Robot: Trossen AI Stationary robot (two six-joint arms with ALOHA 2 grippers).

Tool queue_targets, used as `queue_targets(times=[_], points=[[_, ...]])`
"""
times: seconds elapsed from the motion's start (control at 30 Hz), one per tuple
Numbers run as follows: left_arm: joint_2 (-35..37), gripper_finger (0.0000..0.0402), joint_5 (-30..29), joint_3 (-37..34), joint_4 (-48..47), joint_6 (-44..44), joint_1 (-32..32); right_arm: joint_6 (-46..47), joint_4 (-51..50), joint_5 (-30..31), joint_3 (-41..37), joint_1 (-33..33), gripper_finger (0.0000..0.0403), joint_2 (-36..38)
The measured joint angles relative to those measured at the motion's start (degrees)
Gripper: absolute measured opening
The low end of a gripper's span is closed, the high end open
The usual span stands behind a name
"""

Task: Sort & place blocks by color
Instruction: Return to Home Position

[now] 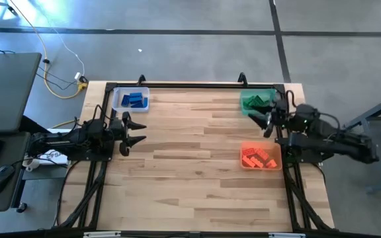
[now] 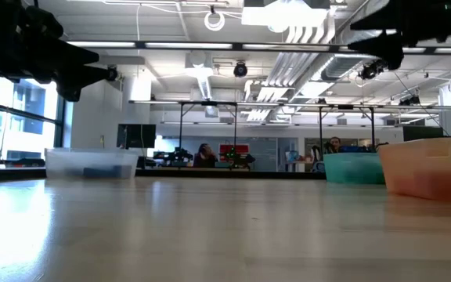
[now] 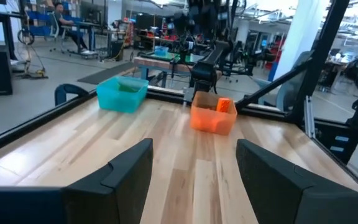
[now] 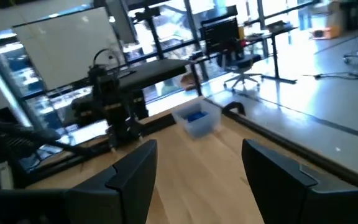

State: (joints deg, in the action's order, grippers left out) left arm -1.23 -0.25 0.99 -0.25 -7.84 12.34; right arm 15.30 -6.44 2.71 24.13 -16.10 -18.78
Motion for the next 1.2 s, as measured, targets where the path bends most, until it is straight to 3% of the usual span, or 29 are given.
queue_targets(times=[0.2, 0.53, 0.93, 1.2], points=[[0.0, 0.0219, 0.0, 0.0, 0.0, -0.43, 0.0, 2.24, 8.43, -4.61, -11.81, 0.0, 0.0223, 6.42], [0.0, 0.0219, 0.0, 0.02, 0.02, -0.5, 0.0, 2.27, 11.65, -7.68, -20.4, 0.0, 0.0223, 10.33], [0.0, 0.0219, 0.0, 0.07, 0.04, -0.5, -0.01, 5.62, 11.42, -4.5, -23.55, 0.01, 0.0223, 10.23], [0.0, 0.0219, 0.0, 0.07, 0.04, -0.5, -0.02, 14.71, 11.41, -3.14, -23.55, 0.02, 0.0223, 10.18]])
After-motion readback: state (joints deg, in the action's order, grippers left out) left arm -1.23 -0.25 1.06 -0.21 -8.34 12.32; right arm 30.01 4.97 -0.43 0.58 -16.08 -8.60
